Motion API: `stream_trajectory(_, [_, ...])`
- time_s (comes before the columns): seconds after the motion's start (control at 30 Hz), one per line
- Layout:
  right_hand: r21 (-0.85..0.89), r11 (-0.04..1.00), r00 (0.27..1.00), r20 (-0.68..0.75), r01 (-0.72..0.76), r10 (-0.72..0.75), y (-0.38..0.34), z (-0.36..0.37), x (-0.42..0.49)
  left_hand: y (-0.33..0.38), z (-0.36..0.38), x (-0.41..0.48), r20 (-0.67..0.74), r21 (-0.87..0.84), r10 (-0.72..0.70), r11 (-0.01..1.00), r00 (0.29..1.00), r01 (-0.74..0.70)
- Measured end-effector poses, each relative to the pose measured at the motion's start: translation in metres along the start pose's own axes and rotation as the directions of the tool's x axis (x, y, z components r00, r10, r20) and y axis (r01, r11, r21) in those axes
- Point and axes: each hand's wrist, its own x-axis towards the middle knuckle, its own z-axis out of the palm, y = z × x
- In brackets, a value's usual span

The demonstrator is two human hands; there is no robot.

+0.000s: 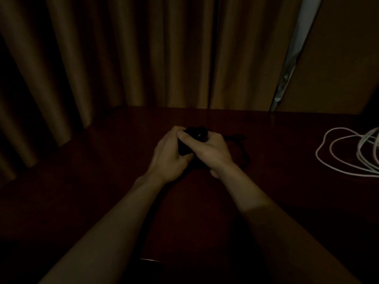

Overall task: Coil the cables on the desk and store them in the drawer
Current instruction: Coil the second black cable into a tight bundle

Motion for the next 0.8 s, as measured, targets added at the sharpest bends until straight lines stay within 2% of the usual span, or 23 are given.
stream_trajectory(0.1, [0.023,0.999,0.998,-0.033,-0.045,0.045,0.002,0.01,0.002,0.0,0.001,-0.002,-0.044,-0.002,-0.03,1.0,0.999,0.03])
stream_trajectory(0.17, [0.036,0.998,0.998,-0.004,-0.059,0.059,0.002,0.01,0.003,-0.001,-0.001,0.0,-0.011,-0.085,-0.064,0.994,0.998,0.062])
stream_trajectory(0.3, [0.021,0.996,0.976,0.203,-0.088,0.082,-0.007,-0.016,0.002,-0.002,-0.018,0.005,0.22,-0.331,-0.154,0.917,0.963,0.222])
stream_trajectory(0.37, [-0.014,0.996,0.951,0.295,-0.086,0.086,-0.012,-0.031,0.002,-0.001,-0.022,0.007,0.268,-0.362,-0.157,0.898,0.951,0.25])
stream_trajectory(0.47, [-0.046,0.997,0.931,0.357,-0.068,0.08,-0.012,-0.032,0.0,0.003,-0.021,0.006,0.298,-0.393,-0.165,0.876,0.94,0.279])
stream_trajectory(0.57, [0.02,0.999,0.954,0.298,-0.033,0.026,-0.009,-0.02,-0.002,0.003,-0.015,0.004,0.308,-0.391,-0.179,0.871,0.934,0.296])
stream_trajectory(0.67, [0.138,0.99,0.984,0.176,-0.005,-0.02,-0.01,-0.012,-0.004,0.0,-0.009,0.004,0.195,-0.301,-0.183,0.924,0.963,0.237])
stream_trajectory(0.8, [0.077,0.997,0.998,0.054,0.015,-0.019,-0.005,-0.006,-0.002,0.003,-0.005,0.001,0.106,-0.164,-0.103,0.979,0.989,0.119])
